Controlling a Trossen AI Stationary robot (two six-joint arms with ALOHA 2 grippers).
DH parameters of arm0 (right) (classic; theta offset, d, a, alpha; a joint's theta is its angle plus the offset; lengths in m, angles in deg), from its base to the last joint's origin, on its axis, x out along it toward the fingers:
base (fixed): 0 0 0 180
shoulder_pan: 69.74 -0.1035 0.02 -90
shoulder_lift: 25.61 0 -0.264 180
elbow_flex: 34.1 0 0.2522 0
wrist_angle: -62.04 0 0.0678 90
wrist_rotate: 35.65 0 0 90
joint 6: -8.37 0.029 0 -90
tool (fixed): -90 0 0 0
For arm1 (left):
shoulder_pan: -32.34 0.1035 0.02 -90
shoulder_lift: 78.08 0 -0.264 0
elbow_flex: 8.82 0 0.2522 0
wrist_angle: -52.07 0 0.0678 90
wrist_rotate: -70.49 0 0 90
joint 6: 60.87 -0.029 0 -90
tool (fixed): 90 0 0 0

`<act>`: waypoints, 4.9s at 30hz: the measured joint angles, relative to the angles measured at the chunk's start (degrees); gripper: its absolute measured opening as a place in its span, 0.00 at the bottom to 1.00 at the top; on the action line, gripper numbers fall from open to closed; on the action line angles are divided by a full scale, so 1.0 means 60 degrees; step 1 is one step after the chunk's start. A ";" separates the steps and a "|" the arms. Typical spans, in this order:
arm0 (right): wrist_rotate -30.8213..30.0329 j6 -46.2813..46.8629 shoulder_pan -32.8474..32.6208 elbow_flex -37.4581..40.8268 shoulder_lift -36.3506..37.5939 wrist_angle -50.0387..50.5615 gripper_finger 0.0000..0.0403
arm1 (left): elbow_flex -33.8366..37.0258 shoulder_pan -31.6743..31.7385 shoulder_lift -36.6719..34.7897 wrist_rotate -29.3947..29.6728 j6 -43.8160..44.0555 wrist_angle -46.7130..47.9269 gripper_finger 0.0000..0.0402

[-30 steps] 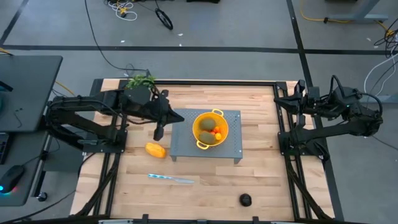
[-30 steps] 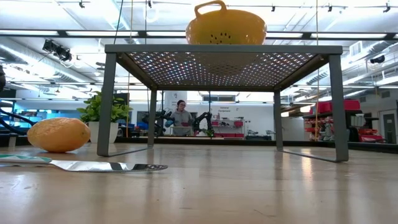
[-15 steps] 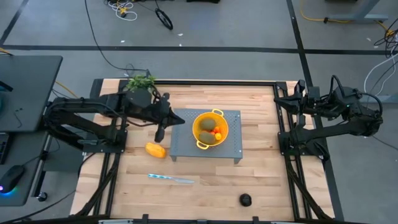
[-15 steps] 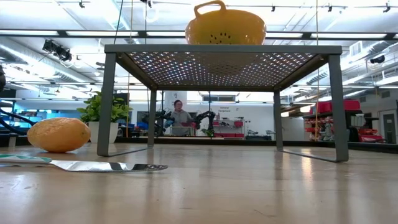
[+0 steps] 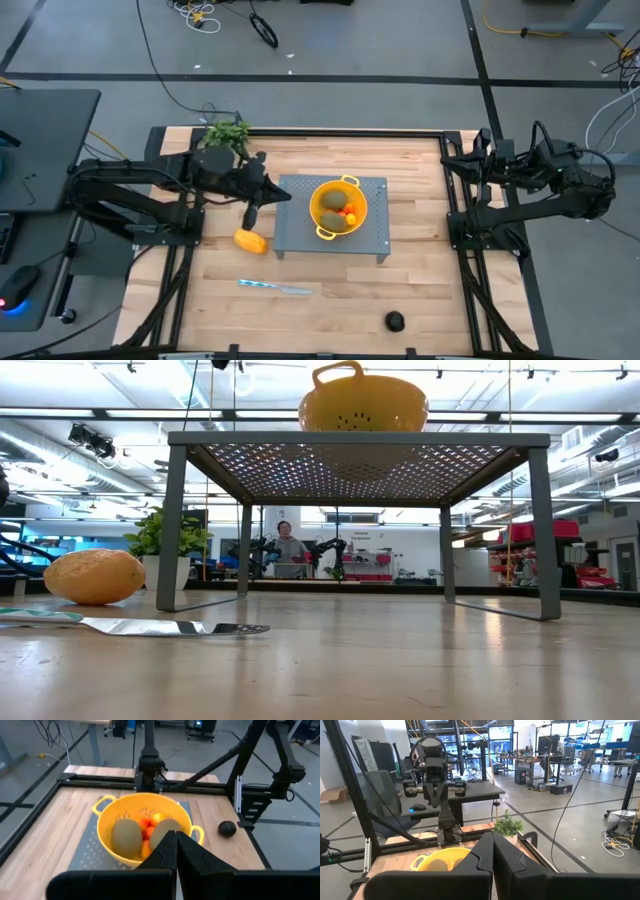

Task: Pick & Place Fruit
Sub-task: Put the plum into the strainer bowl on the shelf

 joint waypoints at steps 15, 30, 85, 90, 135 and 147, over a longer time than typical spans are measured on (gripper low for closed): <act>-0.0010 0.0000 0.0000 0.0000 -0.0001 0.0000 0.01 | -0.0004 0.0055 -0.2004 0.0192 -0.0040 0.1184 0.01; -0.0007 0.0000 0.0000 0.0000 -0.0001 -0.0002 0.01 | -0.0004 0.0058 -0.3249 0.1232 -0.0189 0.2163 0.00; 0.2503 -0.0349 -0.0458 0.0000 -0.2549 -0.1486 0.01 | 0.2550 0.0058 -0.6203 0.1495 0.0501 0.0913 0.00; 0.2499 -0.0452 -0.0706 0.0000 -0.2668 -0.1845 0.01 | 0.2550 0.0058 -0.6203 0.1494 0.0492 0.0915 0.00; 0.2248 -0.0459 -0.4763 0.0004 -0.5716 -0.3266 0.01 | 0.2550 0.0055 -0.6203 0.1552 0.0917 0.1251 0.00; 0.2758 0.0003 -0.5305 0.0004 -0.6978 -0.2561 0.01 | 0.2550 0.0057 -0.6203 0.1763 0.1129 0.1247 0.00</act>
